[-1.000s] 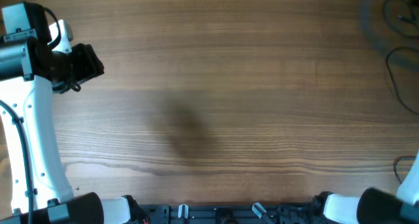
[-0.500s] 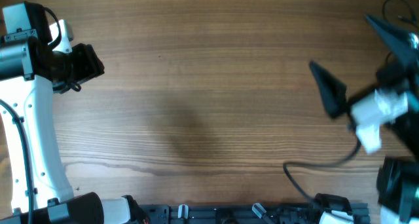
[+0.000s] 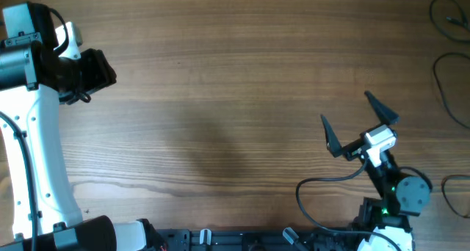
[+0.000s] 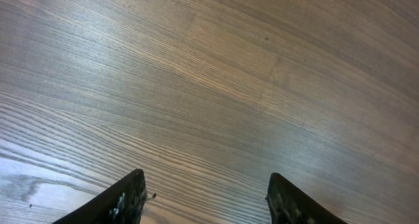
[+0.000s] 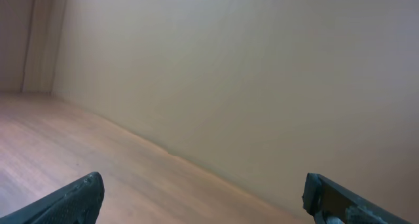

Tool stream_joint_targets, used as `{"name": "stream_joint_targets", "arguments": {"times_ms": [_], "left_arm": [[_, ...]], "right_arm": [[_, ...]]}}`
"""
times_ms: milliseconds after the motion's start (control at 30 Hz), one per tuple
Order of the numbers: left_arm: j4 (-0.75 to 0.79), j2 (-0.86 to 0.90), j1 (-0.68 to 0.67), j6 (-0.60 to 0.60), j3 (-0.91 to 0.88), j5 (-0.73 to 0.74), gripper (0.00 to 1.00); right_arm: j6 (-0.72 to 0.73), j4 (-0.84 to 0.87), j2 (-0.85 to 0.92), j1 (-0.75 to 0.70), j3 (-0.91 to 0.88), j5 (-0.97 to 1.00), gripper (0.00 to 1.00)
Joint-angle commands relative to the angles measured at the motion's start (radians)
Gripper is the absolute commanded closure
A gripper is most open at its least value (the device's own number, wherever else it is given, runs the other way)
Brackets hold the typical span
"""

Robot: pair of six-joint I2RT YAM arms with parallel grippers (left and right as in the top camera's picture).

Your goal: Untangle cables

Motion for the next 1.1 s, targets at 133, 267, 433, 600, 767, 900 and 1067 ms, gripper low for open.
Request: {"name": "stream_joint_targets", "arguments": {"times_ms": [133, 267, 433, 600, 767, 900, 1067], "left_arm": [[0.016, -0.003, -0.002, 0.015, -0.003, 0.009, 0.10], [0.020, -0.003, -0.002, 0.012, -0.003, 0.009, 0.00], [0.020, -0.003, -0.002, 0.012, -0.003, 0.009, 0.00], [0.020, -0.003, -0.002, 0.012, -0.003, 0.009, 0.00], [0.019, -0.003, -0.002, 0.012, -0.003, 0.008, 0.00], [0.019, -0.003, -0.002, 0.012, -0.003, 0.008, 0.00], [0.019, -0.003, -0.002, 0.003, -0.003, 0.019, 0.00]], "right_arm": [[0.000, -0.197, -0.001, -0.003, -0.018, 0.161, 0.00], [0.211, -0.501, 0.020, -0.003, -0.018, 0.542, 0.00], [0.340, -0.793, 0.025, -0.003, -0.018, 0.842, 0.00], [0.341, -0.846, 0.025, -0.003, -0.018, 0.841, 0.00], [0.341, -0.846, 0.025, -0.003, -0.018, 0.841, 0.00], [0.341, -0.846, 0.025, -0.003, -0.018, 0.841, 0.00], [0.341, -0.846, 0.025, -0.003, -0.018, 0.841, 0.00]]}}
